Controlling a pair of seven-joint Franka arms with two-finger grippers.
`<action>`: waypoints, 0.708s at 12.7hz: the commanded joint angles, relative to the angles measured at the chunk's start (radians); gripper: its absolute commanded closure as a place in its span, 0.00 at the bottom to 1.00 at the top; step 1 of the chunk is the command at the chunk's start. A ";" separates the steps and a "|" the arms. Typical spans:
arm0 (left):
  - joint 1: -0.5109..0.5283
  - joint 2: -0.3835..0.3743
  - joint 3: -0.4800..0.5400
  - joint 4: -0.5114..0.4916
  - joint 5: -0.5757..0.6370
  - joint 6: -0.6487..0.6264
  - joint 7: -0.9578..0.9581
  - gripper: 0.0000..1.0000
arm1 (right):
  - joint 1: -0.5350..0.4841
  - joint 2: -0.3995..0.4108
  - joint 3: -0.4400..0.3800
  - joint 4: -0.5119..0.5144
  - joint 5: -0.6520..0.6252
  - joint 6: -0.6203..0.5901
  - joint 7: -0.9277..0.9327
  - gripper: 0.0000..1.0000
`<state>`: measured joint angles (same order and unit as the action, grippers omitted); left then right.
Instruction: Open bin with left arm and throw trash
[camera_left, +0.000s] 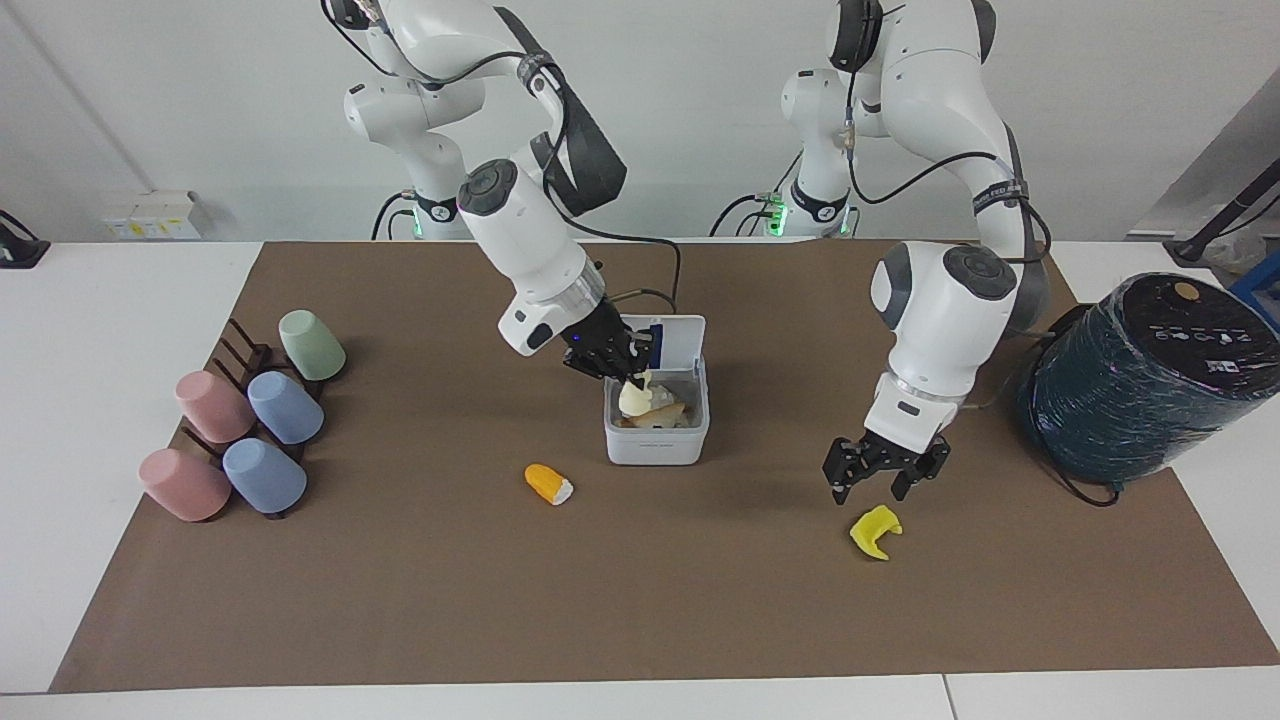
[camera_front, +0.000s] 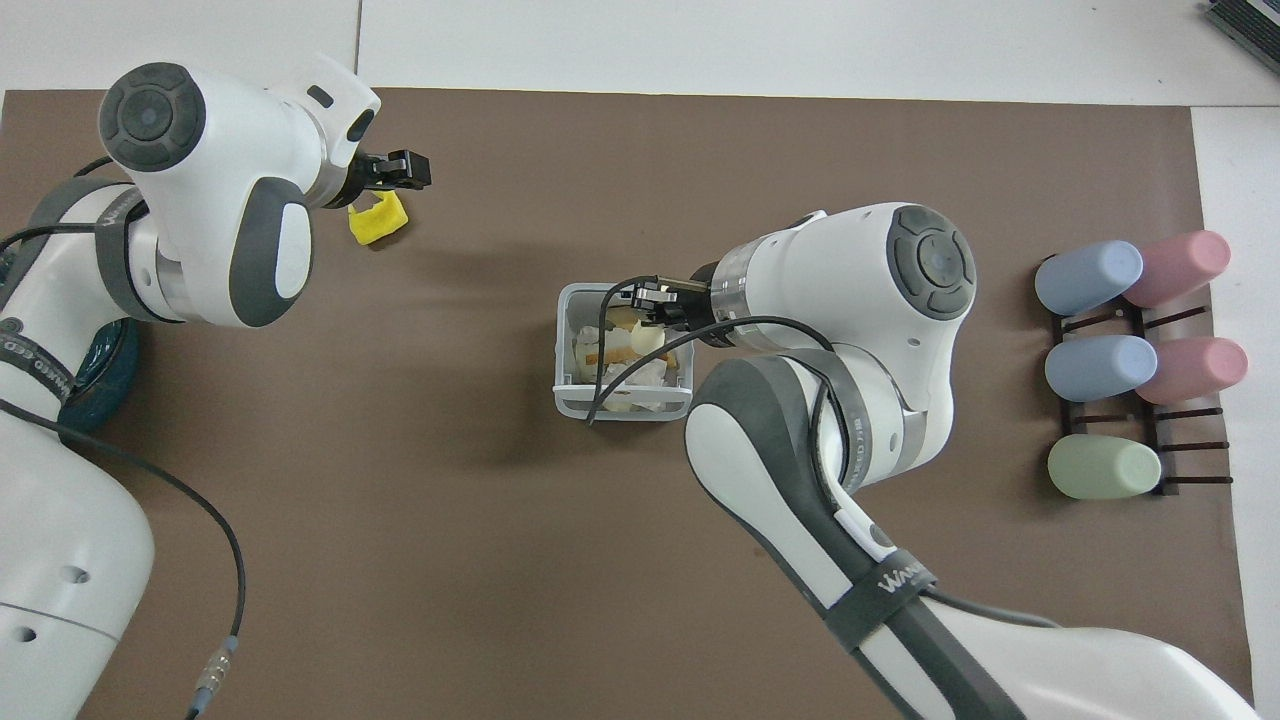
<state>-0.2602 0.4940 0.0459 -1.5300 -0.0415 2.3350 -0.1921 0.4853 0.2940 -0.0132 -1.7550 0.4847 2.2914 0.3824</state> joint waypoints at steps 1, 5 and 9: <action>0.027 0.052 -0.008 -0.002 0.077 0.085 0.078 0.11 | 0.013 0.002 -0.004 -0.020 0.026 0.005 0.027 1.00; 0.058 0.090 -0.006 -0.001 0.101 0.162 0.244 0.11 | 0.016 0.007 -0.004 -0.041 0.026 0.022 0.029 0.45; 0.050 0.098 -0.008 -0.050 0.137 0.194 0.286 0.11 | 0.018 -0.002 -0.005 -0.035 -0.015 0.028 0.012 0.00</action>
<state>-0.2047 0.5922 0.0410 -1.5381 0.0672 2.4821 0.0810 0.5000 0.3081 -0.0140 -1.7802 0.4861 2.2996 0.3983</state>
